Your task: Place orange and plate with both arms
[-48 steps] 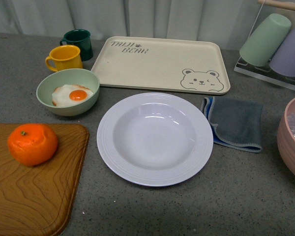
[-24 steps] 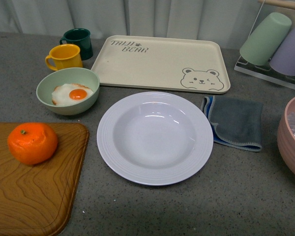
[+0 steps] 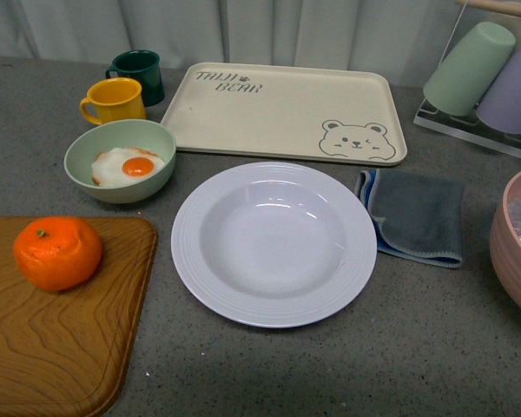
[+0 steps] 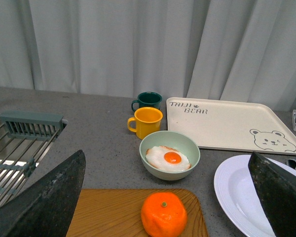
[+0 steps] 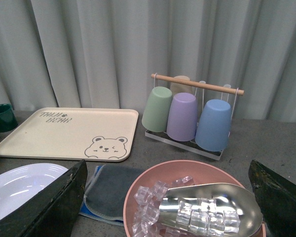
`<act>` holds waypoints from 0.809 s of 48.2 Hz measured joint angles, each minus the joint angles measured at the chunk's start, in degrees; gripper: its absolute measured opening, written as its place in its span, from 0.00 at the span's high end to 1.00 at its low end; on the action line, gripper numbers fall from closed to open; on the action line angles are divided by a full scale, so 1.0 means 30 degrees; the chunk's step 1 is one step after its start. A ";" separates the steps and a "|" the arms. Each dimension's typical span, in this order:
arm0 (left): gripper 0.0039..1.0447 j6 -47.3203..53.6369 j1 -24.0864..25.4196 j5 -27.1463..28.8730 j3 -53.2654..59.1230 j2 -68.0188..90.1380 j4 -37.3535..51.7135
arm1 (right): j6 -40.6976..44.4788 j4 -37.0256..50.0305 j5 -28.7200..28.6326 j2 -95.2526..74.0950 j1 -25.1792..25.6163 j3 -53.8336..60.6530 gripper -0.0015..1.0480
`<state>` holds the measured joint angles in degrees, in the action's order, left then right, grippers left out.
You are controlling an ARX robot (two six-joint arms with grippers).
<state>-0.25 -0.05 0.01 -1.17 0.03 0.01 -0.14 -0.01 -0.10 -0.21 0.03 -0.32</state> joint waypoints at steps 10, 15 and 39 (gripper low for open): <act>0.06 0.0000 0.0000 0.0000 0.0000 0.0000 0.0000 | 0.0000 0.0000 0.0000 0.0000 0.0000 0.0000 0.09; 0.06 0.0000 0.0000 0.0000 0.0000 0.0000 0.0000 | 0.0000 0.0000 0.0000 0.0000 0.0000 0.0000 0.09; 0.06 0.0000 0.0000 0.0000 0.0000 0.0000 0.0000 | 0.0007 0.0000 0.0000 0.0000 0.0000 0.0000 0.09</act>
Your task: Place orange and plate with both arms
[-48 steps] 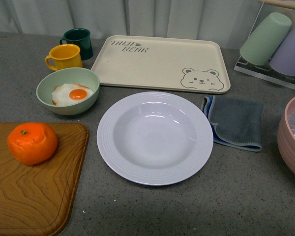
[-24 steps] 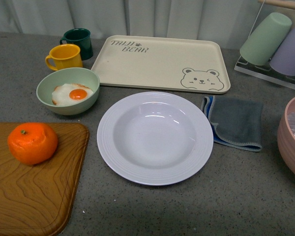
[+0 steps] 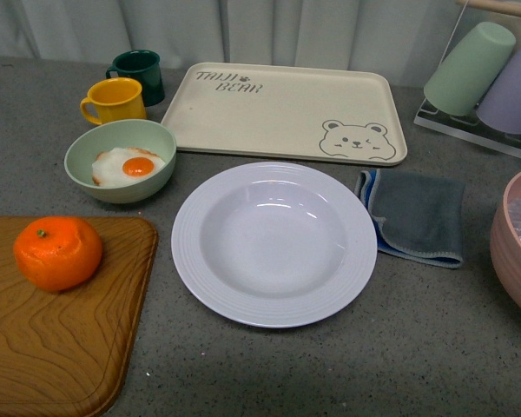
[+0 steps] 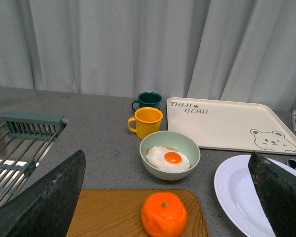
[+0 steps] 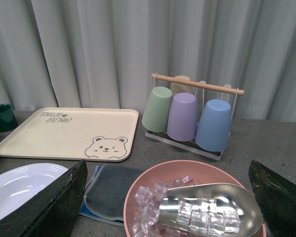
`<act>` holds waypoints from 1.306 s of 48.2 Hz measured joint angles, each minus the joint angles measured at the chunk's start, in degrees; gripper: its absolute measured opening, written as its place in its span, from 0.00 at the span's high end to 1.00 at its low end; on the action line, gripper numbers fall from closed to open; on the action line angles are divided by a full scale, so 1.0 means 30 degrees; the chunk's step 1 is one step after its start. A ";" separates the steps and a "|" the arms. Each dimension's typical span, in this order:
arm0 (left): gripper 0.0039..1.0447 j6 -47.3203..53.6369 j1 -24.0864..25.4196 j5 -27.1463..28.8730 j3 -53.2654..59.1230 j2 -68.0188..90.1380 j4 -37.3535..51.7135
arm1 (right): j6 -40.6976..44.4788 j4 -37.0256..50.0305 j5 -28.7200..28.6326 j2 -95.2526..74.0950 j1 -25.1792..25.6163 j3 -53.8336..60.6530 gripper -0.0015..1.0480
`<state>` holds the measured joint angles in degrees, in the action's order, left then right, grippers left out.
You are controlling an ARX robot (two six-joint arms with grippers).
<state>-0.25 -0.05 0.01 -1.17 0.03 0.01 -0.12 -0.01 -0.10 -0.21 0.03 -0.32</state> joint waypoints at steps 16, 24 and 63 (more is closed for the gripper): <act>0.06 0.0000 0.0000 0.0000 0.0000 0.0000 0.0000 | 0.0000 0.0000 0.0000 0.0000 0.0000 0.0000 0.09; 0.06 0.0000 0.0000 0.0000 0.0000 0.0000 0.0000 | 0.0000 0.0000 0.0000 0.0000 0.0000 0.0000 0.09; 0.06 -0.2849 -0.1173 -0.0357 -0.7140 2.4349 0.4313 | 0.0000 0.0000 -0.0007 0.0000 0.0000 0.0000 0.09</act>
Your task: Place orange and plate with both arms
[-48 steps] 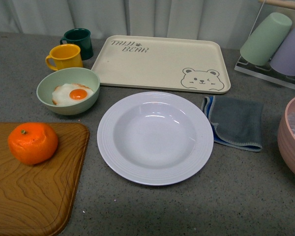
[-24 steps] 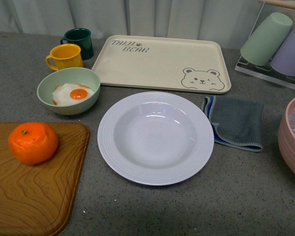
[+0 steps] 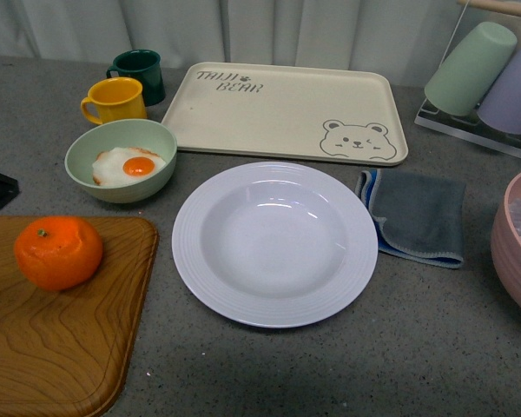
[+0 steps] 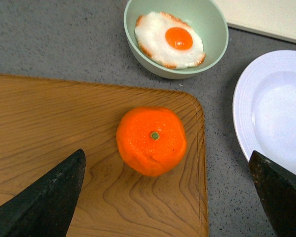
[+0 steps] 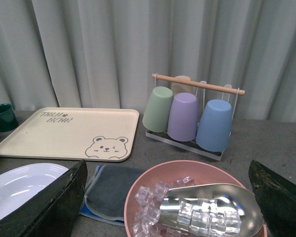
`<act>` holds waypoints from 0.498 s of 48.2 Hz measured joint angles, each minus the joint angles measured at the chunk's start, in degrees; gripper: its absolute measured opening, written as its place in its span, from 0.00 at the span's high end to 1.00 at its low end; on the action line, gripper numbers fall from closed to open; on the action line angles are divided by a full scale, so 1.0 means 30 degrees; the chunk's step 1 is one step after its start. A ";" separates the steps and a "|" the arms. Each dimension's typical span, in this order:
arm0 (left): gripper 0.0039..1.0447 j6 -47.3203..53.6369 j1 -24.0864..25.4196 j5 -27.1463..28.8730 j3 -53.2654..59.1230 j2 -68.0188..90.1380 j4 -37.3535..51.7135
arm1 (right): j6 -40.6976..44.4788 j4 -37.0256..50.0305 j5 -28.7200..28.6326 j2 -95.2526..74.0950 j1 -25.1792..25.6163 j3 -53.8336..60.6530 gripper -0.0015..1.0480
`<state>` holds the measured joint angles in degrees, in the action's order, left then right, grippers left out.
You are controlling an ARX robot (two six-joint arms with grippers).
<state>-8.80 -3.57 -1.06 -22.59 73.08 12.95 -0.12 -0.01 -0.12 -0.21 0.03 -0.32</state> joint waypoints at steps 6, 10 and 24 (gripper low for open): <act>0.06 -0.0197 -0.0299 -0.0066 -0.0918 0.2390 0.0270 | -0.0007 0.0000 0.0007 0.0000 0.0000 0.0000 0.09; 0.06 -0.0233 -0.0444 -0.0036 -0.1341 0.3410 0.0313 | -0.0007 0.0000 0.0007 0.0000 0.0000 0.0000 0.09; 0.06 -0.0656 -0.0699 -0.0707 -0.2645 0.6360 0.0066 | 0.0000 0.0000 0.0000 0.0000 0.0000 0.0000 0.09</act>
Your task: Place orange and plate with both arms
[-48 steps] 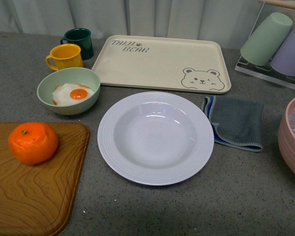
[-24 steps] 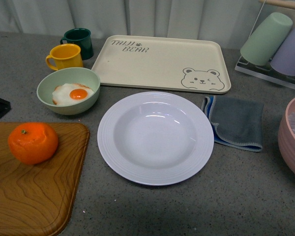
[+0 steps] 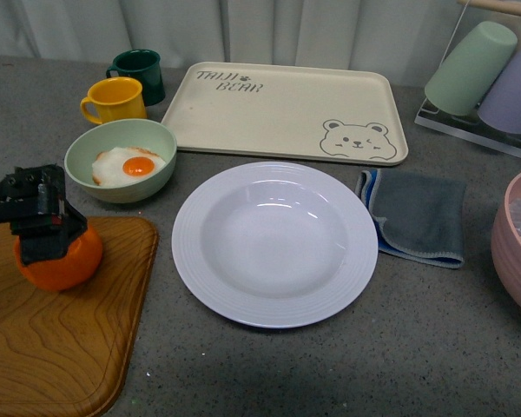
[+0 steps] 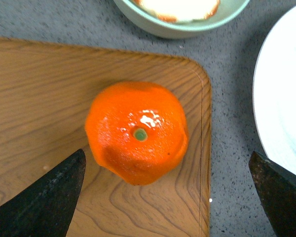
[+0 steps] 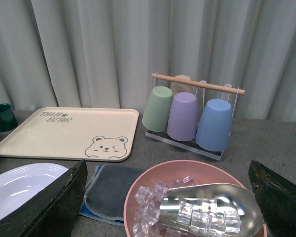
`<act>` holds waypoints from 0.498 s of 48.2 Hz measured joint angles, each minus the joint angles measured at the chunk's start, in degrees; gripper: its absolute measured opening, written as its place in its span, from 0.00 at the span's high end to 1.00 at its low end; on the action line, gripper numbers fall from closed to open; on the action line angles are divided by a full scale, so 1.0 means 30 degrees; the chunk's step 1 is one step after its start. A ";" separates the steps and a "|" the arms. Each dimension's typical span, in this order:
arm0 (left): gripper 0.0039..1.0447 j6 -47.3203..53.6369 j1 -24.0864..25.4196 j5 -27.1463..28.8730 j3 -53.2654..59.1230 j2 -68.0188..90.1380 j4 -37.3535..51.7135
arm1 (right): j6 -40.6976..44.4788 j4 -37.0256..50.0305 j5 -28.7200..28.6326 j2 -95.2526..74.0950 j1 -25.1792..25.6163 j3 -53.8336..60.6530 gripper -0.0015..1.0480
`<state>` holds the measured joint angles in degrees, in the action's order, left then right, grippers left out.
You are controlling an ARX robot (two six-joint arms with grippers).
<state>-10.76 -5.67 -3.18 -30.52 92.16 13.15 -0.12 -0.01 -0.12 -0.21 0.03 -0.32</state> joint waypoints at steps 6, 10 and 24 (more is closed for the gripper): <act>0.06 -0.0095 -0.0131 0.0044 -0.0335 0.1275 0.0175 | -0.0007 0.0000 0.0000 0.0000 0.0000 0.0000 0.09; 0.06 -0.0066 -0.0036 0.0350 -0.0750 0.2186 0.0430 | 0.0000 0.0000 0.0000 0.0000 0.0000 0.0000 0.09; 0.15 -0.0335 0.0546 0.0554 -0.2055 0.3468 -0.0233 | 0.0000 0.0000 0.0007 0.0000 0.0000 0.0000 0.09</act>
<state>-11.77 -4.03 -1.52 -36.69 102.56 12.45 -0.12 -0.01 -0.10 -0.21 0.03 -0.32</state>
